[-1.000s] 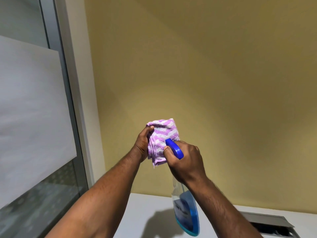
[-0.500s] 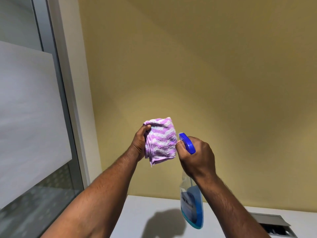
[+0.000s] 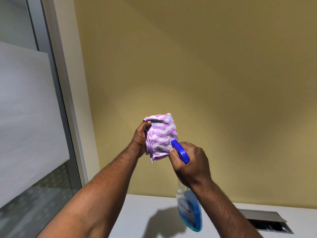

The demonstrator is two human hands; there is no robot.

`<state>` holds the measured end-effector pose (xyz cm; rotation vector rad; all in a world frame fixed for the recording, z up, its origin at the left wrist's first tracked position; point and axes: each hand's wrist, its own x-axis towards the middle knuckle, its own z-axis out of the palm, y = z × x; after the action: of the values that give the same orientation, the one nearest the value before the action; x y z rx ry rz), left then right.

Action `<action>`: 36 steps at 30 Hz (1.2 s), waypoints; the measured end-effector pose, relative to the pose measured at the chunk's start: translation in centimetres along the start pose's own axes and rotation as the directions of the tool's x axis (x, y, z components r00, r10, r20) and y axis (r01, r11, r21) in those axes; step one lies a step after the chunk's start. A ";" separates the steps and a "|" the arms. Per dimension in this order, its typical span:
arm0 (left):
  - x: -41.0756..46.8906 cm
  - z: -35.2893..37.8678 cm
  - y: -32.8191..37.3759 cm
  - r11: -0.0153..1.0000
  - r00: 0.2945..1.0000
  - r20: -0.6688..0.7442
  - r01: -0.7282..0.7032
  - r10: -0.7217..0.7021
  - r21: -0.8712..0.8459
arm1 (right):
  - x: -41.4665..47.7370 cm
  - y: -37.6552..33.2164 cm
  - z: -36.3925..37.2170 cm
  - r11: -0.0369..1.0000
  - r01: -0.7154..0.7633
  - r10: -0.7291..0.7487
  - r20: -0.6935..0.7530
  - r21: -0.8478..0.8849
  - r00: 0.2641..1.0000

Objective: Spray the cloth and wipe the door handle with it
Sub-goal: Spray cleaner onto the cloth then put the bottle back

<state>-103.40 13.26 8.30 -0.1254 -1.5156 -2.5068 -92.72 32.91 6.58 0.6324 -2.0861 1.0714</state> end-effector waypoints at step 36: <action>1.4 -1.1 -0.4 0.999 0.999 -0.027 -0.025 0.024 -0.042 | -1.5 2.3 -0.4 0.997 -0.056 0.058 0.023 -0.054 0.998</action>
<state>-104.85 12.26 7.72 -0.1155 -1.4428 -2.5120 -93.22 34.66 4.49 0.5653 -2.1579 1.0402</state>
